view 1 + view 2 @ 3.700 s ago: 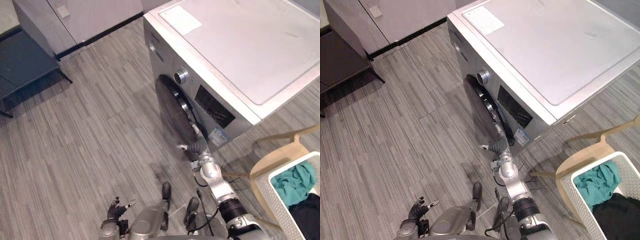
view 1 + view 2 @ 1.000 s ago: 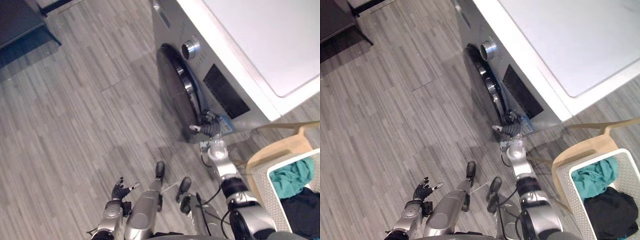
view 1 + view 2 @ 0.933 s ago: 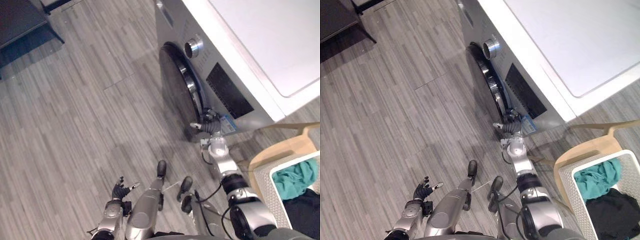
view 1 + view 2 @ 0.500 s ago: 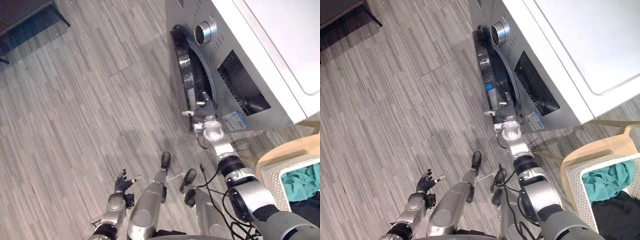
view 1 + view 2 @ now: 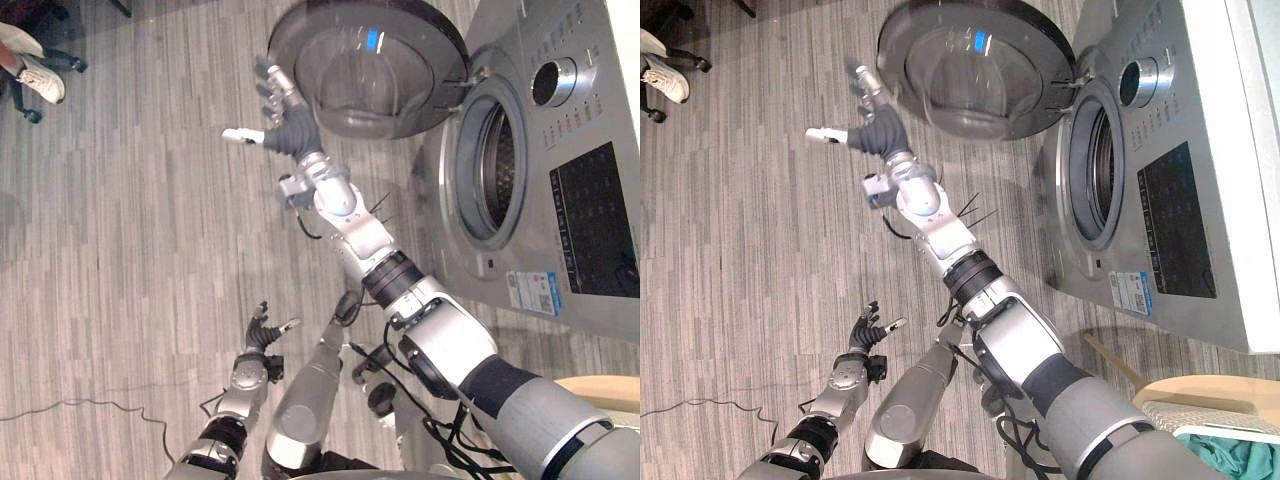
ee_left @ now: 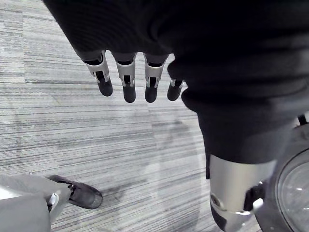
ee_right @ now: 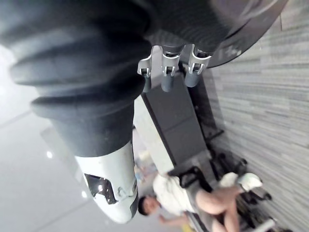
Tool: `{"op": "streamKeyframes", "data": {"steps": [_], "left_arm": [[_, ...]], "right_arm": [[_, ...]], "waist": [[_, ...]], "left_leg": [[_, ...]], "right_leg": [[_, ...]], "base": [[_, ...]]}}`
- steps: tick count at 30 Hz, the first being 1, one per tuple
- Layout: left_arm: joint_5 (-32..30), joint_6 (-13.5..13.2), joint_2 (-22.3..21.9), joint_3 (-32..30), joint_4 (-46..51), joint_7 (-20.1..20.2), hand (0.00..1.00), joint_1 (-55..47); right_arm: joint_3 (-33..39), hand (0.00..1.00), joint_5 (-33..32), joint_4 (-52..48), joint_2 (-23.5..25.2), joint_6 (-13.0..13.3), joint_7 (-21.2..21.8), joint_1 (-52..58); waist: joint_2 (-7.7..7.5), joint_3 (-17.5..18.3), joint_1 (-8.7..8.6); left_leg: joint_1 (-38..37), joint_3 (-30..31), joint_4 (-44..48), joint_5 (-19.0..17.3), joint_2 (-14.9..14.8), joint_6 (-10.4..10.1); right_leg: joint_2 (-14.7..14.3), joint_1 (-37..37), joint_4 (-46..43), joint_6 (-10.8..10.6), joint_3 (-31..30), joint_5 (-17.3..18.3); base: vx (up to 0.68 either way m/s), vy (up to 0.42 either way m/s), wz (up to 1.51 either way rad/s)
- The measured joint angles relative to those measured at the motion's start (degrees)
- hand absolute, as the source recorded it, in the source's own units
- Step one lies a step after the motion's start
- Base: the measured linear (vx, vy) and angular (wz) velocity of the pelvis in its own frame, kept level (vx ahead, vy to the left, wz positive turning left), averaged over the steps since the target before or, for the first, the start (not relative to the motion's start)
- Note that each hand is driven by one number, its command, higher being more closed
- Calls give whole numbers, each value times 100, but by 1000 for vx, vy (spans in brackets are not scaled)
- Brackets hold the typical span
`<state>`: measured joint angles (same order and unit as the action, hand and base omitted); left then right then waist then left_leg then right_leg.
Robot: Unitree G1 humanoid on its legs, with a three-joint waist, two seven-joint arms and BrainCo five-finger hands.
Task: Pick up the laundry basket with both hands and put the clothes into the washing machine.
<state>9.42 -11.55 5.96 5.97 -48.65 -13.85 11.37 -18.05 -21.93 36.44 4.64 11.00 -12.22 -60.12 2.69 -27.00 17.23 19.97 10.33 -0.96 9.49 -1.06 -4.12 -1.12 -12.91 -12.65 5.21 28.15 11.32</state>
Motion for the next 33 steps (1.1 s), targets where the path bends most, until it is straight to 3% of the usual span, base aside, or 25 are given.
{"op": "streamKeyframes", "data": {"steps": [4,7,12,14,16,19,21,23,25,28,33], "left_arm": [[1,53,-42,10,22,11,0,127],[-4,129,-24,77,179,13,0,343],[-93,140,277,137,487,-17,0,1370],[-128,144,783,134,376,-32,0,2150],[-254,142,1707,114,-151,-69,0,3128],[-346,172,2651,94,-713,-167,0,3960],[-361,146,2943,104,-929,-138,0,4232],[-436,103,2902,219,-1002,-138,0,4278],[-454,174,3164,212,-1294,-185,0,4556],[-514,268,3557,-87,-1315,-290,0,4744],[-522,429,3604,-902,-1308,-405,0,4749]], "right_arm": [[-211,0,14,-680,-668,1,95,1318],[-593,0,197,-933,-1168,-45,350,2281],[-780,0,354,-1735,-1632,-81,906,3446],[-744,0,345,-1878,-1687,-59,1118,3797],[-633,0,351,-1940,-1701,-40,1318,4150],[-371,0,342,-1944,-1746,-7,1440,4614],[-214,0,341,-1949,-1800,4,1485,4779],[-175,0,339,-1961,-1841,39,1484,4819],[-211,0,329,-2241,-1752,190,1489,4822],[-148,0,279,-2650,-1727,324,1474,4884],[71,0,279,-3179,-1739,402,1467,5367]], "waist": [[-231,-127,-300],[-252,-138,-604],[-288,-135,-861],[-407,-152,-987],[-636,-165,-1205],[-885,-165,-1476],[-927,-162,-1613],[-971,-163,-1679],[-1174,-149,-1778],[-1323,-161,-1962],[-1326,-161,-1921]], "left_leg": [[-57,-431,6,-30,-115,41],[-72,-622,-2,-41,-153,60],[-46,-875,-39,-39,-226,62],[35,-964,-36,-37,-277,61],[170,-1081,-35,-10,-318,92],[280,-1218,-34,-10,-347,97],[350,-1249,-31,-10,-377,98],[353,-1298,-26,-10,-386,99],[519,-1359,16,-10,-417,99],[802,-1367,46,-10,-496,99],[870,-1391,110,-12,-587,96]], "right_leg": [[-91,-51,137,-19,-491,-191],[-104,-88,187,-100,-661,-282],[-147,-247,163,-98,-895,-345],[-193,-363,160,-42,-976,-384],[-230,-574,104,-31,-1095,-404],[-248,-753,86,-105,-1239,-451],[-263,-849,87,-208,-1260,-521],[-271,-875,79,-206,-1315,-529],[-326,-1066,74,-104,-1399,-591],[-411,-1328,129,-17,-1421,-681],[-490,-1314,265,-73,-1462,-846]], "base": [[-112,17,-57],[-93,35,-38],[-62,-15,-32],[-38,-66,-27],[-20,-66,-28],[24,-40,-31],[34,-6,-22],[17,-14,-21],[-45,-48,-28],[-68,-55,-15],[-15,-12,-4]]}}
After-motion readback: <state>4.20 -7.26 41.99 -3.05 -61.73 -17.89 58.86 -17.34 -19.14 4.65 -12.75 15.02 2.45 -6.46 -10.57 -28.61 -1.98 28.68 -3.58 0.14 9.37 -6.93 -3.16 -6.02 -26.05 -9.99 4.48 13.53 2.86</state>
